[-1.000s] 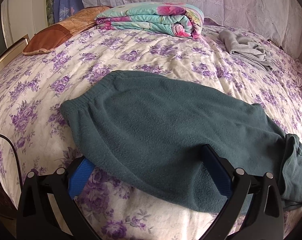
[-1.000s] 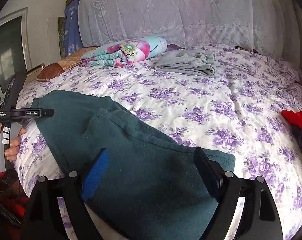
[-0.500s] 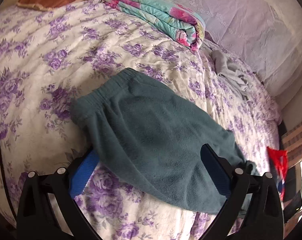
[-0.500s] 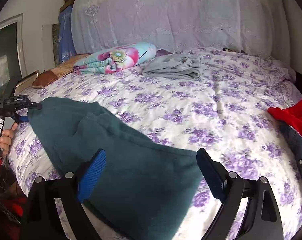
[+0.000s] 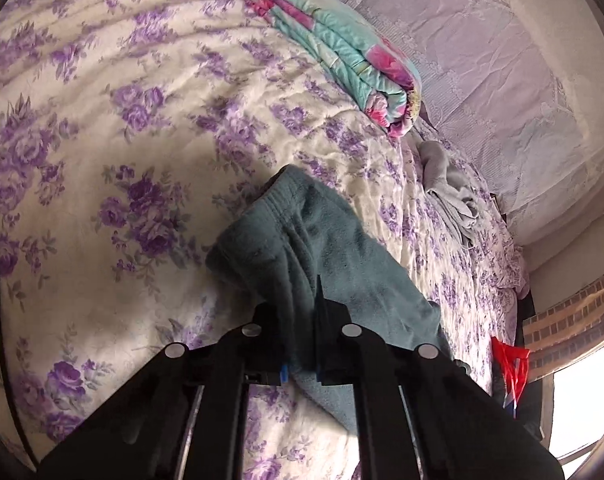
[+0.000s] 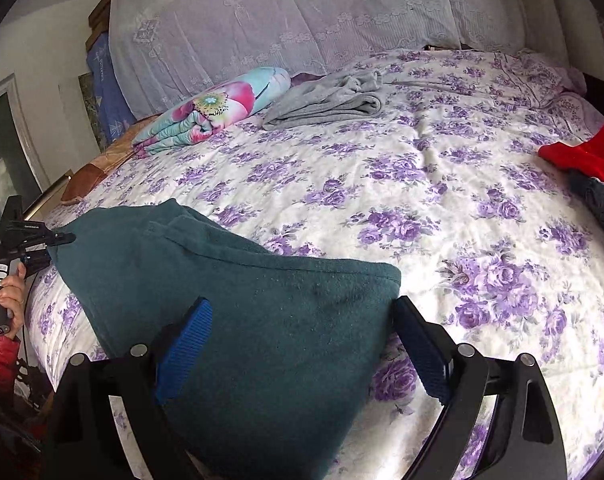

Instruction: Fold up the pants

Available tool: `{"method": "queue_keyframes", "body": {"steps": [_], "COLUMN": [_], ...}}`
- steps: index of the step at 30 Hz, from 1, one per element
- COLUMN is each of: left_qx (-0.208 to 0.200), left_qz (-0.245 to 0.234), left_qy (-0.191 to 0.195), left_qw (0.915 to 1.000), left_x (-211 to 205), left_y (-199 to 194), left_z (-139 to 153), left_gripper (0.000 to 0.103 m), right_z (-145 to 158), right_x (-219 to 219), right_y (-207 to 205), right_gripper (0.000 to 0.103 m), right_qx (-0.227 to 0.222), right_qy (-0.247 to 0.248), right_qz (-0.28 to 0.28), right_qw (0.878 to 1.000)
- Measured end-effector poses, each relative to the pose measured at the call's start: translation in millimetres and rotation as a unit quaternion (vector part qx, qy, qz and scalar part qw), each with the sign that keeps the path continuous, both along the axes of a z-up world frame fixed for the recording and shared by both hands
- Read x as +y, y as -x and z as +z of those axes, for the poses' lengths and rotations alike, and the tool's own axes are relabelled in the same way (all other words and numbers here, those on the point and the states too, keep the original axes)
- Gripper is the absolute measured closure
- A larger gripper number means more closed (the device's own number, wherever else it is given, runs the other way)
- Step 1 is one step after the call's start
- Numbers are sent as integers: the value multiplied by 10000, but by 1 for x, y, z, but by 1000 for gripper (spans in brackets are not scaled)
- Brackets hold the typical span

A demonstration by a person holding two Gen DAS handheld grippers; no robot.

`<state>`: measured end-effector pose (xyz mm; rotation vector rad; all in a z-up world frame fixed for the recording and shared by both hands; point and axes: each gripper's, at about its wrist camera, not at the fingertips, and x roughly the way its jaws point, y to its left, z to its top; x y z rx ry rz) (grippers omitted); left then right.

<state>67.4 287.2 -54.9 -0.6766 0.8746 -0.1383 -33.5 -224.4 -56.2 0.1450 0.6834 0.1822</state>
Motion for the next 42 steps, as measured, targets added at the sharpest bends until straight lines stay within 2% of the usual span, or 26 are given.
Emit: {"method": "queue_keyframes", "body": {"steps": [2, 5, 6, 8, 9, 12, 14, 18, 21, 23, 27, 29, 30, 32, 34, 35, 36, 38, 40, 42], "left_qx": [-267, -690, -806, -1008, -1095, -1368, -1581, -1828, -1929, -2065, -2325, -2217, -2128, -1925, -1751, -1734, -1747, -1752, -1722, -1682], "left_qz": [-130, -396, -486, -656, -768, -1117, -1446, -1993, -2488, -2878, -3696, -4055, -4166, -4239, -4271, -4271, -4268, -4297, -4316, -4301], "left_qy": [-509, -1131, -1302, -1627, -1783, -2207, -2444, -2831, -2909, -2967, -3349, -3471, -3518, -3591, -3538, -3509, -3489, -3451, -3343, -3245], "left_qw": [9983, 9904, 9870, 9793, 9748, 9592, 9457, 9202, 9035, 8869, 8350, 8161, 8108, 8089, 8135, 8151, 8158, 8158, 8200, 8255], "left_x": [-16, -48, -58, -81, -94, -138, -173, -242, -293, -330, -403, -430, -438, -444, -442, -439, -436, -429, -420, -410], "left_y": [6, 17, 20, 23, 24, 26, 29, 39, 52, 67, 107, 120, 124, 127, 128, 130, 133, 139, 143, 144], "left_z": [24, 62, 72, 91, 99, 119, 127, 127, 119, 112, 80, 57, 44, 22, 10, 8, 7, 7, 8, 11], "left_gripper": [97, 97, 97, 97, 97, 97, 97, 97, 97, 97, 97, 97, 97, 97, 96, 91, 86, 56, 34, 32], "right_z": [1, 9, 11, 3, -2, 3, 11, 19, 25, 25, 17, 9, 5, -3, -4, -4, -5, -6, -6, -6], "right_x": [-1, 0, 3, 9, 10, -3, -17, -45, -70, -85, -109, -117, -120, -126, -130, -130, -130, -130, -131, -133], "right_y": [2, 4, 3, -5, -7, 4, 16, 29, 39, 45, 52, 53, 52, 51, 52, 52, 52, 52, 52, 52], "right_gripper": [11, 11, 11, 11, 11, 11, 11, 11, 11, 11, 11, 11, 11, 11, 11, 11, 11, 11, 11, 11], "right_qx": [-27, -119, -68, 311, 435, 224, 14, -206, -376, -413, -368, -274, -223, -166, -211, -228, -232, -250, -270, -276], "right_qy": [-28, 96, 265, 586, 604, 218, -48, 100, -18, -48, -289, -435, -502, -729, -885, -917, -937, -970, -1012, -1053], "right_qz": [-34, -57, -79, 37, 119, 50, -48, -560, -898, -1125, -1364, -1416, -1442, -1425, -1390, -1360, -1336, -1308, -1267, -1261], "right_qw": [10000, 9999, 9996, 9978, 9972, 9995, 10000, 9982, 9952, 9928, 9895, 9886, 9880, 9870, 9861, 9862, 9863, 9863, 9864, 9860]}}
